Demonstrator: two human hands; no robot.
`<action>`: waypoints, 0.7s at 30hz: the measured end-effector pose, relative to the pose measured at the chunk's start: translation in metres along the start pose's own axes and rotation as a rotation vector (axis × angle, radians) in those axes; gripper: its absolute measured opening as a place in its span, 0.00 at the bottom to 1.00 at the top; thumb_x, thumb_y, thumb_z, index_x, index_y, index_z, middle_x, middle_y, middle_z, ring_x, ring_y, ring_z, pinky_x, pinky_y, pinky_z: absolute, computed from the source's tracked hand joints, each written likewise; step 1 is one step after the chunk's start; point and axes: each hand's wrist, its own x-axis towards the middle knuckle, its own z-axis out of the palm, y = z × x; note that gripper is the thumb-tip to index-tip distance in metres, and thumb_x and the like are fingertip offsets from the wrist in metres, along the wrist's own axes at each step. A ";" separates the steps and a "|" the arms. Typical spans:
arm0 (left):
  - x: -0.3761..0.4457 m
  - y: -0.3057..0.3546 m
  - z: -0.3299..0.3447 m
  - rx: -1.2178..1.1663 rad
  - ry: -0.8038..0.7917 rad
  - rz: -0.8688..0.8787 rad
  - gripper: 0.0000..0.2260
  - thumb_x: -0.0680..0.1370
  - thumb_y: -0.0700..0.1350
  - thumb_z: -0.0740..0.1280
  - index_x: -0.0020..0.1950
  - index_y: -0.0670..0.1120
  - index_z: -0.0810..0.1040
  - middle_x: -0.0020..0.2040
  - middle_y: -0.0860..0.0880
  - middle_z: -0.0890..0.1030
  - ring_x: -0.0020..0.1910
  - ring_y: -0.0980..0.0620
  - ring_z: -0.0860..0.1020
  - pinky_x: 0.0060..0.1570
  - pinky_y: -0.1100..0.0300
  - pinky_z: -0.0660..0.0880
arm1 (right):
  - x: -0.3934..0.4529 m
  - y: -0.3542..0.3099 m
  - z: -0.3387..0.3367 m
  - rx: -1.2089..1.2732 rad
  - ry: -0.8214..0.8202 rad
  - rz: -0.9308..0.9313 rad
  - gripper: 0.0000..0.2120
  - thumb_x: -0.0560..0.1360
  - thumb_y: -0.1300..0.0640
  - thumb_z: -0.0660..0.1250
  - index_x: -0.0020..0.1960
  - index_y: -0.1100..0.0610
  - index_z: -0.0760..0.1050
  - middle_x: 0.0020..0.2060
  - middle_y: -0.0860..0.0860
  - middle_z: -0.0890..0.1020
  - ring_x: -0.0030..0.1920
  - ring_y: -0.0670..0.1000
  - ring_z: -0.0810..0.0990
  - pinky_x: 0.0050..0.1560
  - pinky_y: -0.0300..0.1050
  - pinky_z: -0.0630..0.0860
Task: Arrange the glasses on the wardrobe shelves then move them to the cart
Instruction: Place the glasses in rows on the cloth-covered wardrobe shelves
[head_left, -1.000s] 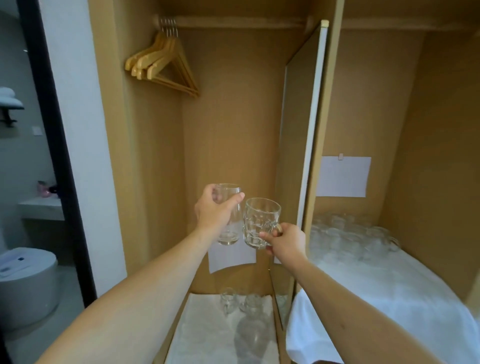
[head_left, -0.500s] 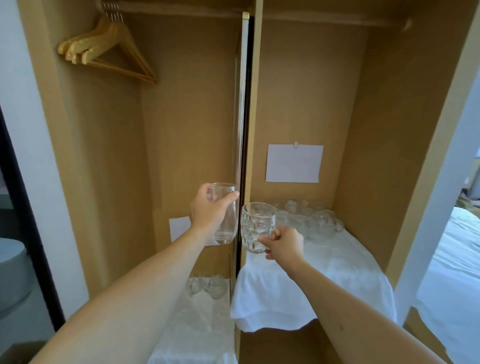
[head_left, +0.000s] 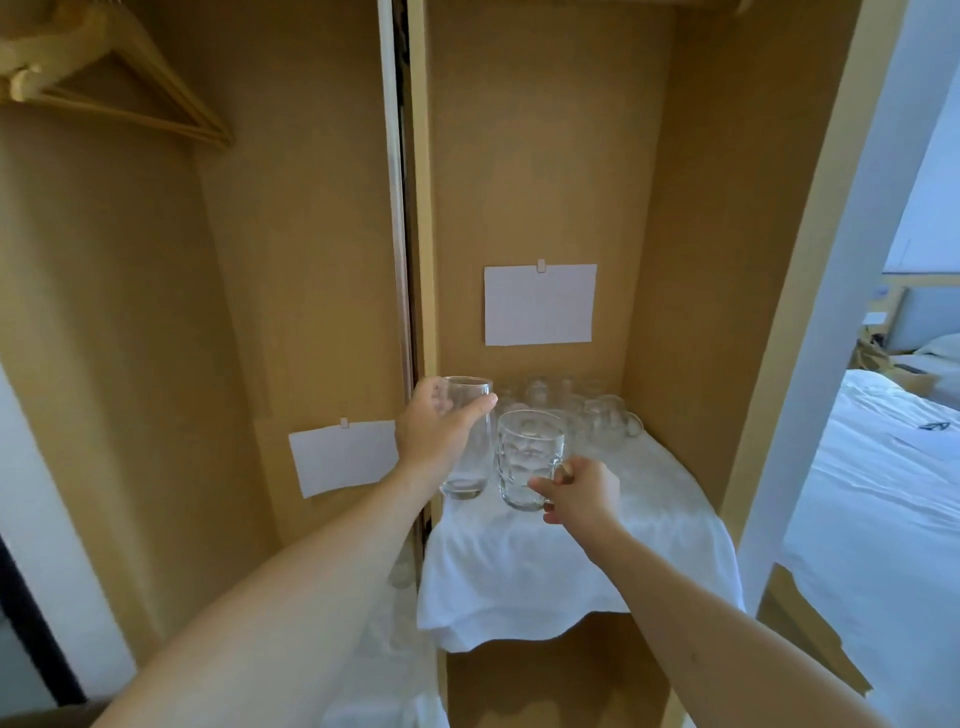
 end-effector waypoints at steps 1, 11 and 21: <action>0.004 -0.002 0.008 -0.011 -0.010 0.004 0.23 0.66 0.64 0.77 0.53 0.56 0.74 0.48 0.55 0.78 0.48 0.57 0.78 0.44 0.58 0.73 | 0.006 0.004 -0.001 -0.004 0.019 0.014 0.23 0.71 0.61 0.79 0.31 0.56 0.64 0.28 0.53 0.75 0.27 0.53 0.79 0.37 0.56 0.84; 0.070 -0.030 0.089 -0.073 -0.085 -0.027 0.25 0.62 0.63 0.79 0.48 0.52 0.74 0.46 0.55 0.77 0.46 0.54 0.76 0.46 0.56 0.74 | 0.077 0.029 -0.011 -0.066 0.107 0.086 0.25 0.72 0.62 0.78 0.29 0.56 0.63 0.28 0.52 0.74 0.28 0.54 0.78 0.39 0.57 0.85; 0.132 -0.068 0.156 -0.071 -0.163 -0.088 0.30 0.54 0.70 0.78 0.47 0.56 0.72 0.47 0.56 0.78 0.50 0.50 0.79 0.51 0.48 0.79 | 0.145 0.049 -0.010 -0.096 0.168 0.152 0.21 0.72 0.60 0.78 0.32 0.57 0.66 0.29 0.53 0.76 0.28 0.55 0.80 0.41 0.59 0.84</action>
